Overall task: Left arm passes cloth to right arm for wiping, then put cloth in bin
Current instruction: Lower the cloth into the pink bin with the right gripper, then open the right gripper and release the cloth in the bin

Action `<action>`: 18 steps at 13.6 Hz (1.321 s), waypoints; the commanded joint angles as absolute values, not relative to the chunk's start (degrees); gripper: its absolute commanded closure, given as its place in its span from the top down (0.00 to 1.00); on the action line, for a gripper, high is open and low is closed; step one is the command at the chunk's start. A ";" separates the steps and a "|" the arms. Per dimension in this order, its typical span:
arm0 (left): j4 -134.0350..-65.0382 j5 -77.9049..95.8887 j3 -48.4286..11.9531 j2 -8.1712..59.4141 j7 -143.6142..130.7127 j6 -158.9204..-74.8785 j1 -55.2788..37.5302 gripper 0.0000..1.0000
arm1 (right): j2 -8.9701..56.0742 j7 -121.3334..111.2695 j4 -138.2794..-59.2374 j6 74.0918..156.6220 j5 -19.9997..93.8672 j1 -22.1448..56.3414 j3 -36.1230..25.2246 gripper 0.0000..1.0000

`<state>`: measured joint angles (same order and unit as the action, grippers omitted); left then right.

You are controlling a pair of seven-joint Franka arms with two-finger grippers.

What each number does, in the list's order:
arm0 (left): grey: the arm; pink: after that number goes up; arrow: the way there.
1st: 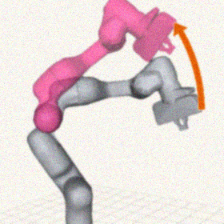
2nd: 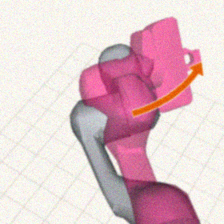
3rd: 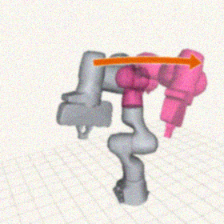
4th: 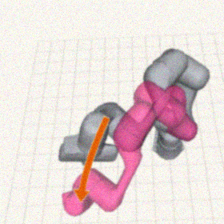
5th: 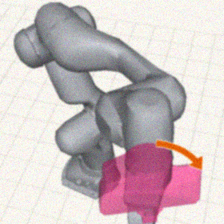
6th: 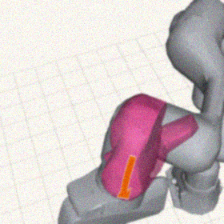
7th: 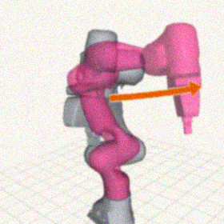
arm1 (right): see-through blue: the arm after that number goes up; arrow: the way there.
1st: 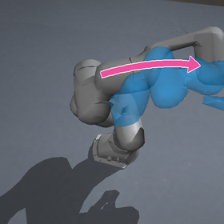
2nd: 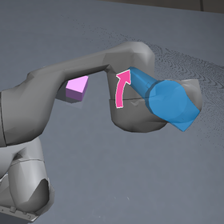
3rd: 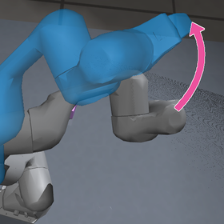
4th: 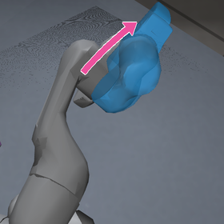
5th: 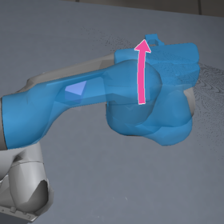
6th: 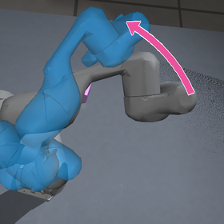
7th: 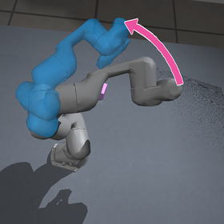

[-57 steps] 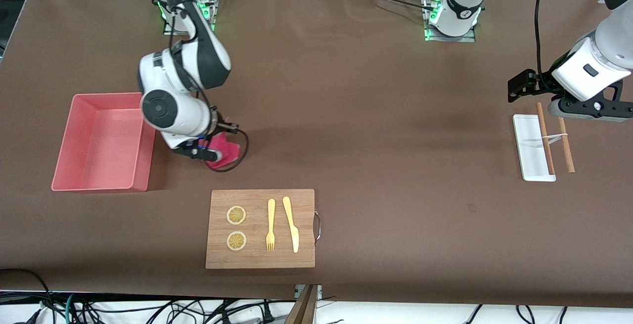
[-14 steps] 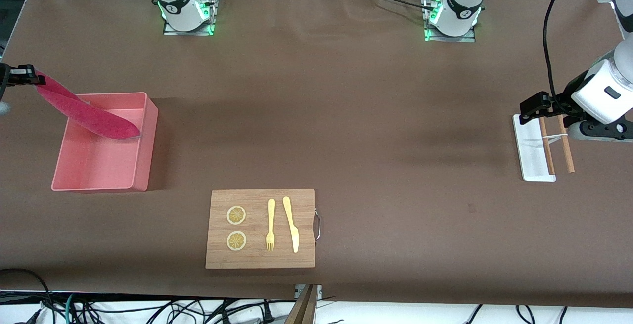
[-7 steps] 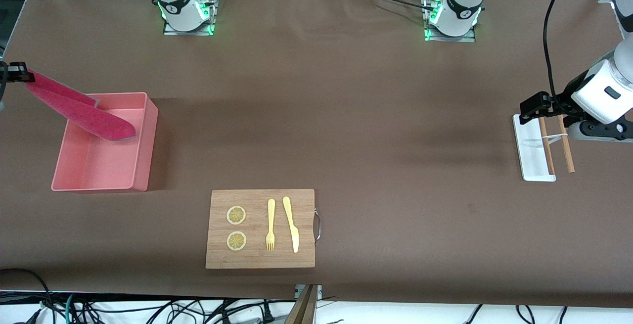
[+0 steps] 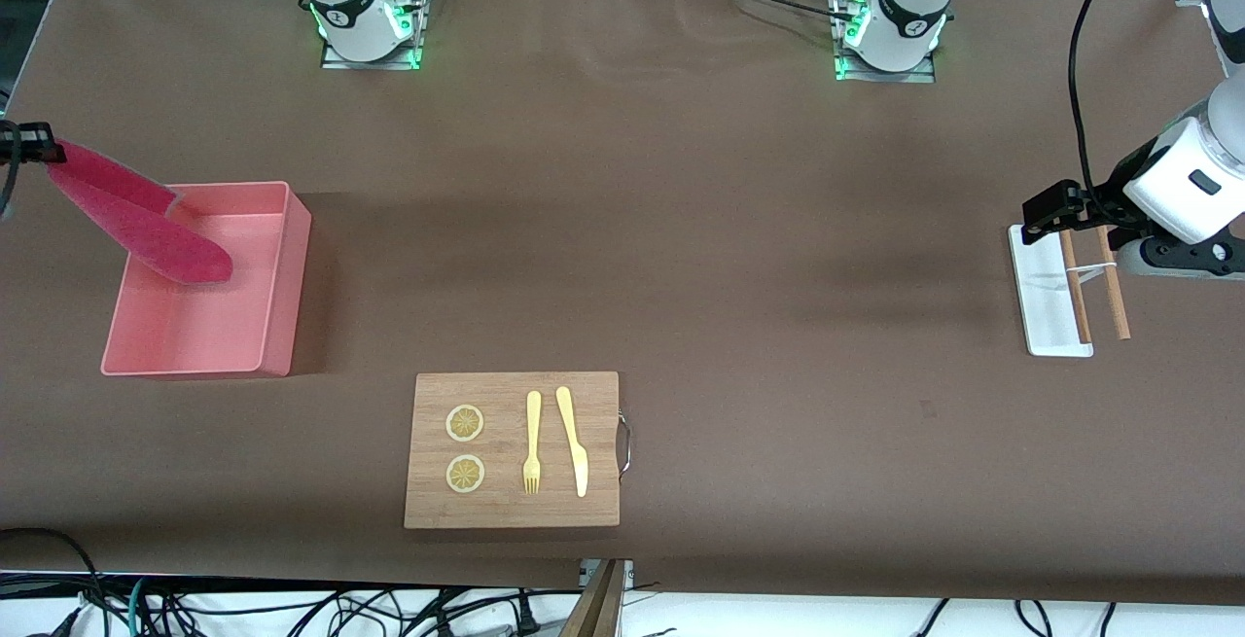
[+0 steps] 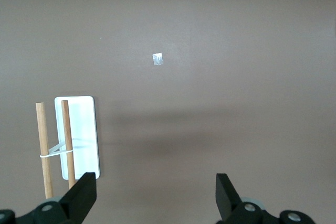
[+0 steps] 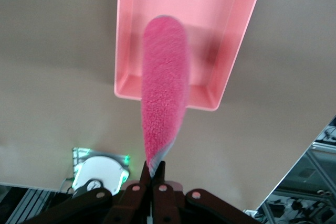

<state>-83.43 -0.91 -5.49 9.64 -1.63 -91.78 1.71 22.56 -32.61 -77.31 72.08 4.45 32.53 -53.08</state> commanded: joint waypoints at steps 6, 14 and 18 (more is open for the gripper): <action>-81.65 -1.23 -5.71 10.28 -1.32 -90.09 1.93 1.00 | 27.33 -30.59 -81.04 77.87 12.03 32.52 -52.03 0.65; -81.65 -1.23 -5.71 10.28 -1.23 -90.00 2.02 1.00 | 22.95 -23.66 -80.42 74.02 12.92 38.22 -52.56 1.00; -81.65 -1.23 -5.71 10.28 -1.32 -90.00 2.02 1.00 | 15.32 -17.86 -80.42 69.19 11.61 43.32 -52.65 1.00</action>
<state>-83.42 -0.91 -5.49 9.64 -1.63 -91.23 1.72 20.89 -21.37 -79.38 71.73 12.58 40.74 -52.28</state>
